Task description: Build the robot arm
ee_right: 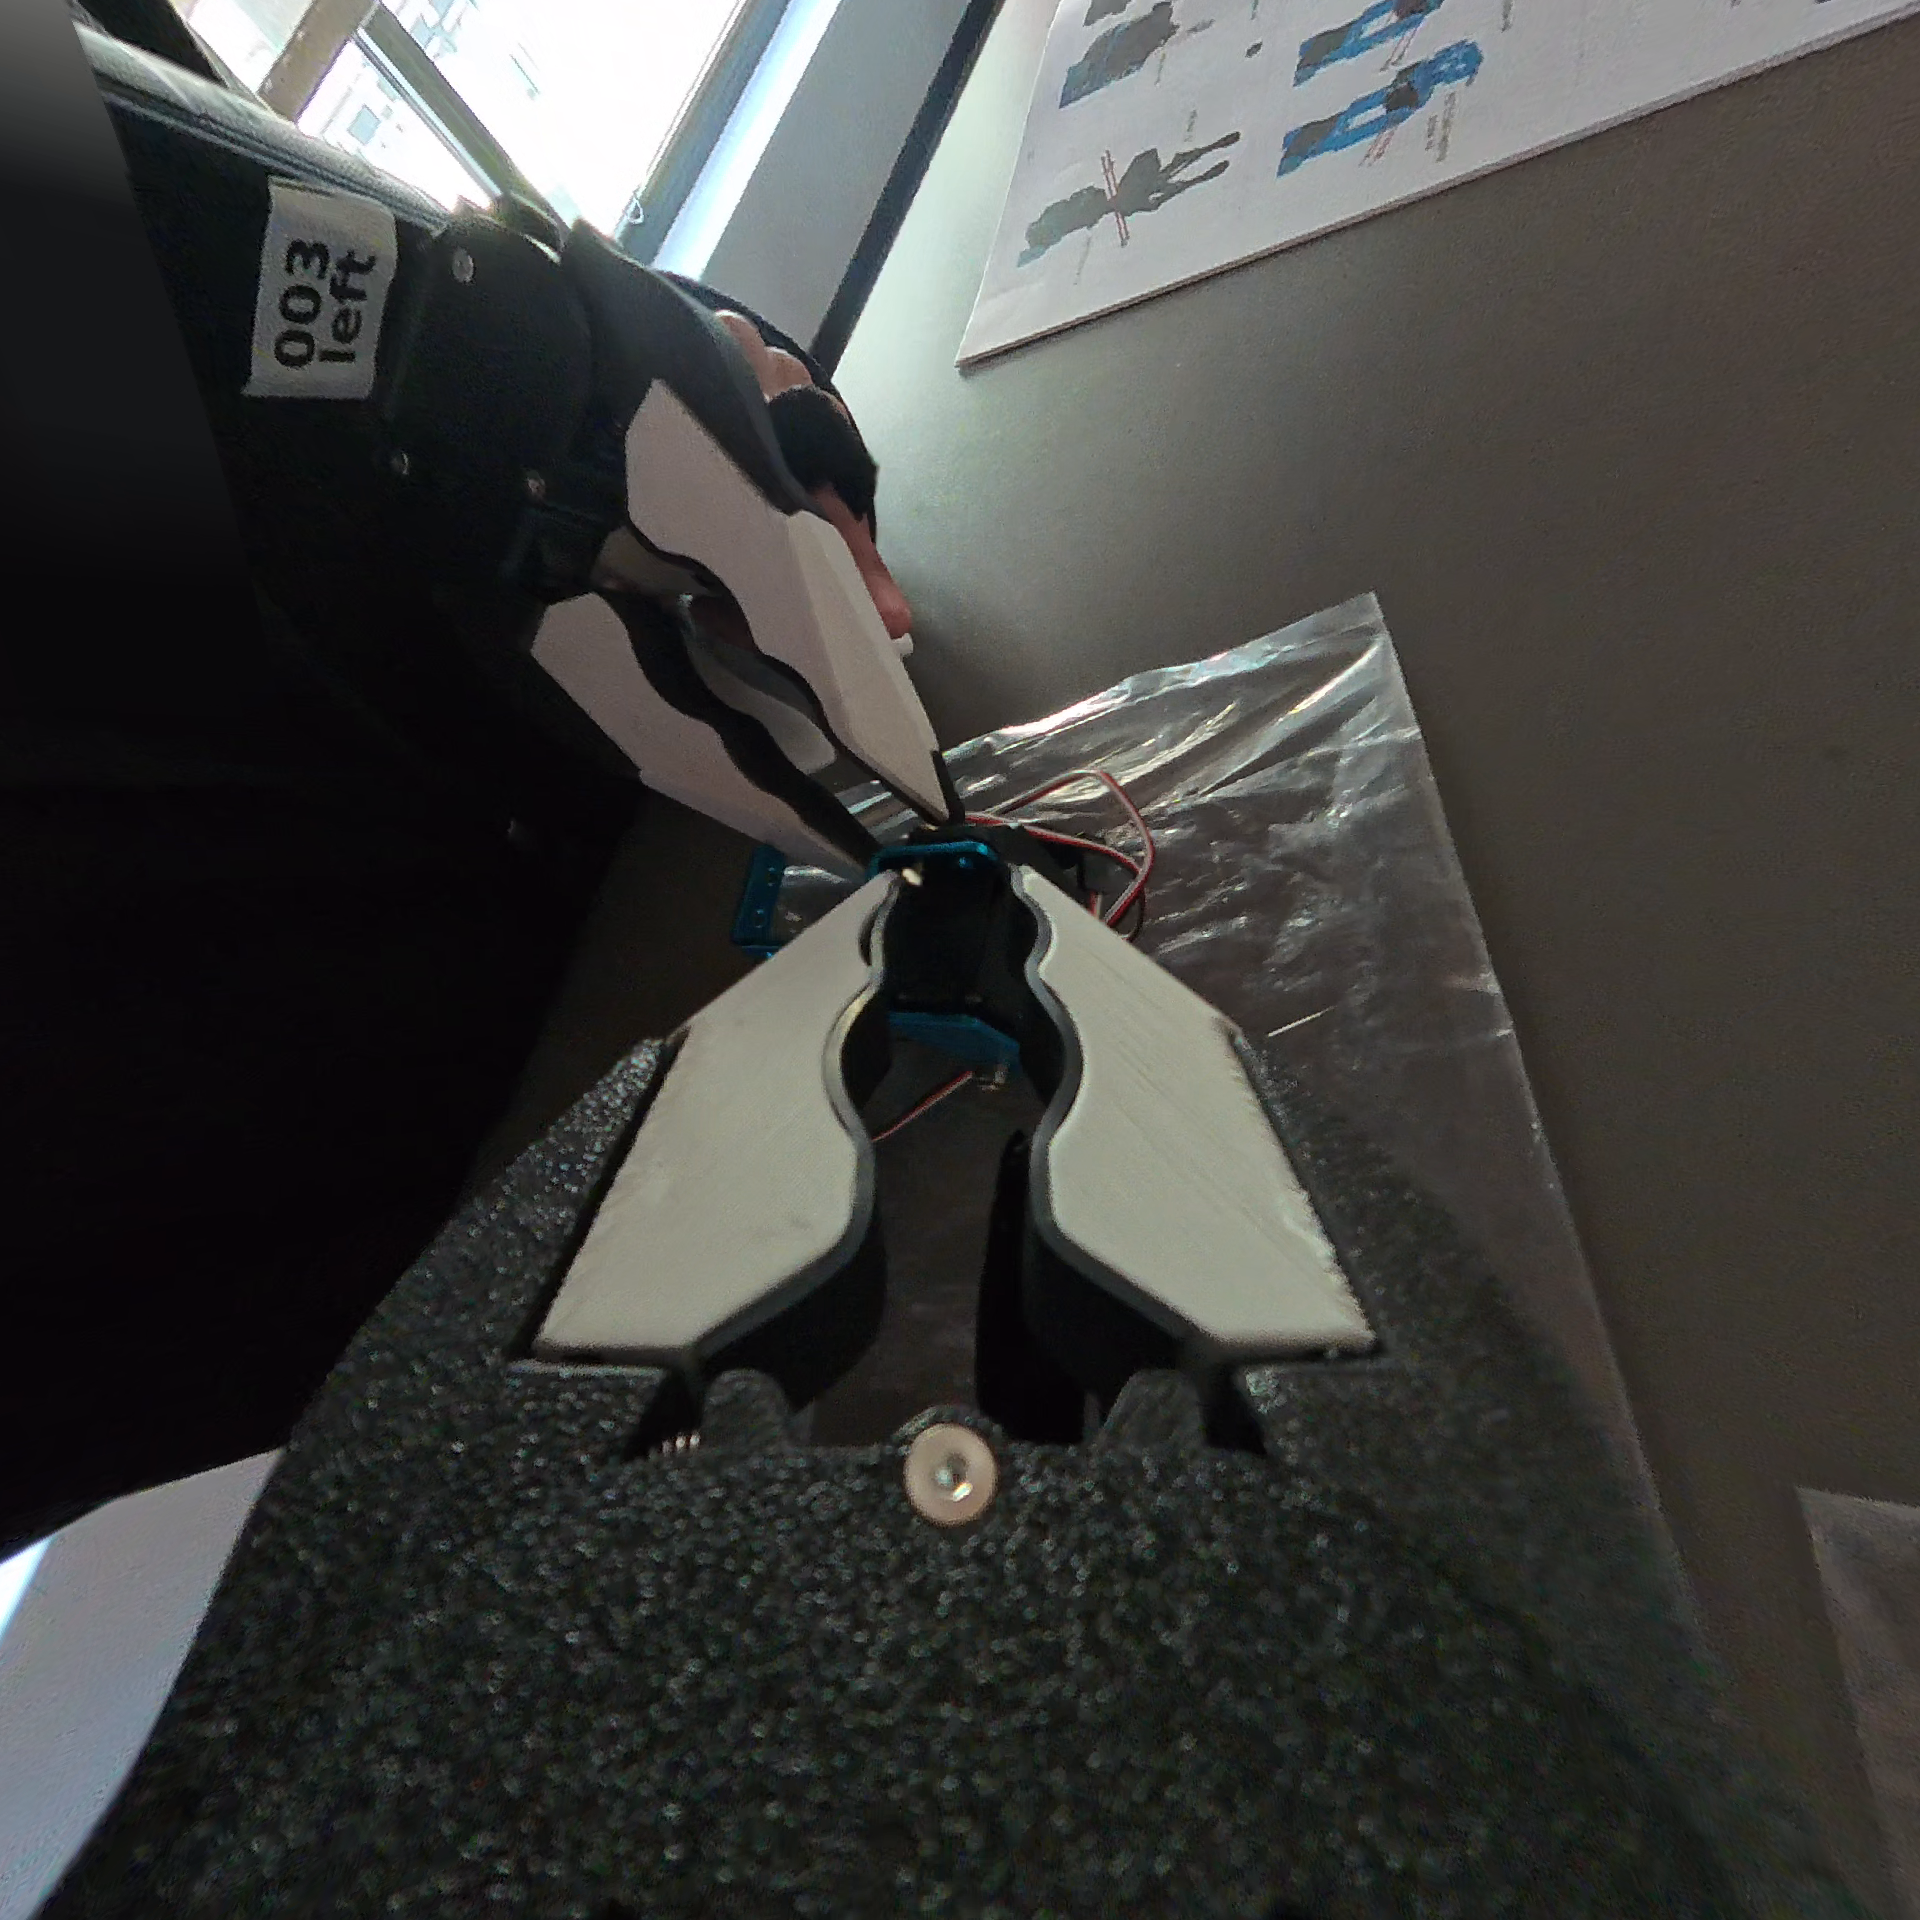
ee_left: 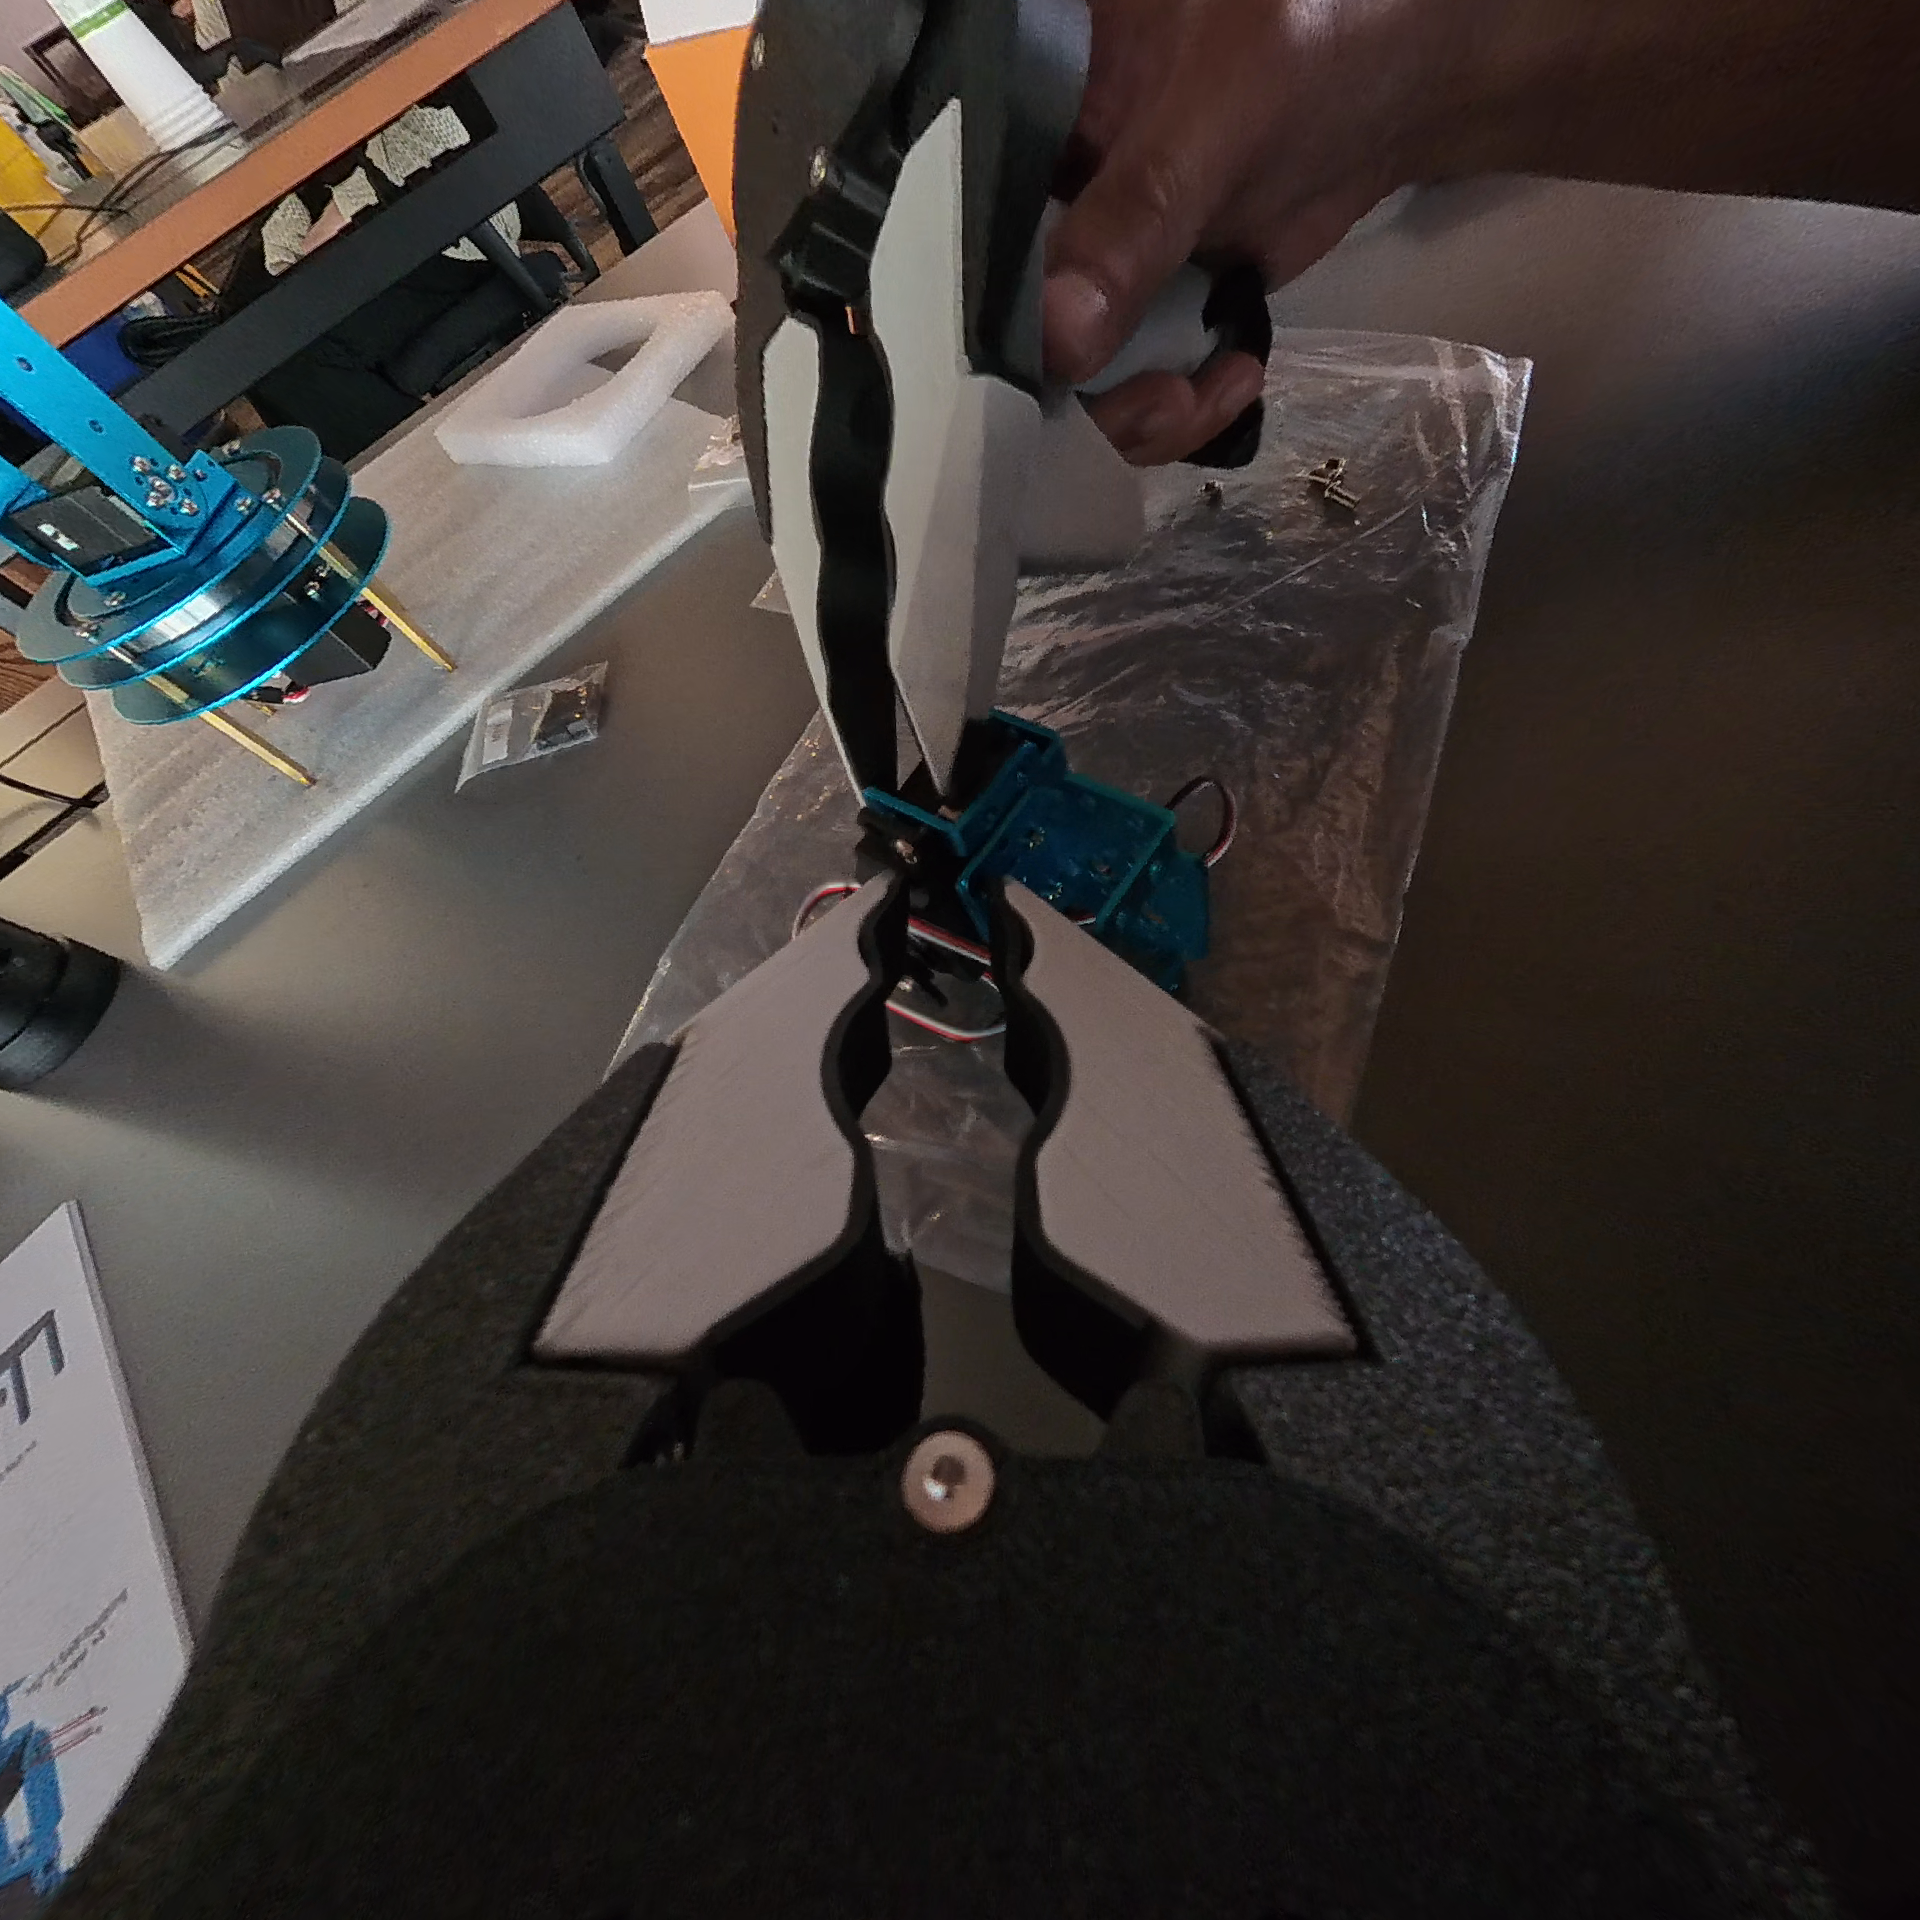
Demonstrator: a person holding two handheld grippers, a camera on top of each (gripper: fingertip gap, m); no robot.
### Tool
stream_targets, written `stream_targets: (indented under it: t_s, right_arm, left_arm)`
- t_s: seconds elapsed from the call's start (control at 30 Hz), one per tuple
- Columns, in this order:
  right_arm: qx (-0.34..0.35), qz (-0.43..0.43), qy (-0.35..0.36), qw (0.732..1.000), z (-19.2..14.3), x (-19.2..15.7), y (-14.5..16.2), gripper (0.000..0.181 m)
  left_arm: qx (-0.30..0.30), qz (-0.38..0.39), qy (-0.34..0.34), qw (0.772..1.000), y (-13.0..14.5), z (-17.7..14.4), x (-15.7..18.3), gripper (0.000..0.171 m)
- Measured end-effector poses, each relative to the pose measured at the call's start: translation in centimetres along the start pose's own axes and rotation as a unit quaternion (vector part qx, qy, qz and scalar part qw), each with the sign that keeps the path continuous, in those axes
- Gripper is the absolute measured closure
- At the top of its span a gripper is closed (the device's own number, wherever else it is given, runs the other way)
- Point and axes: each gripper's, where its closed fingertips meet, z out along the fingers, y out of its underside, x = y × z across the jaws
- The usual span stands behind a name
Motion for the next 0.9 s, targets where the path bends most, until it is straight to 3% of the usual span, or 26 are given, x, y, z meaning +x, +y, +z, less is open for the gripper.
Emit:
stream_targets:
  t_s: [0.63, 0.9]
  right_arm:
    - [0.017, 0.002, -0.008, 1.000, -0.03, 0.44, 0.05, 0.170]
    - [0.006, -0.005, 0.007, 1.000, -0.42, 0.63, 0.20, 0.160]
  left_arm:
    - [0.001, -0.007, 0.013, 1.000, -0.04, 0.00, 0.01, 0.158]
    - [-0.002, -0.010, 0.021, 1.000, 0.06, -0.08, 0.02, 0.158]
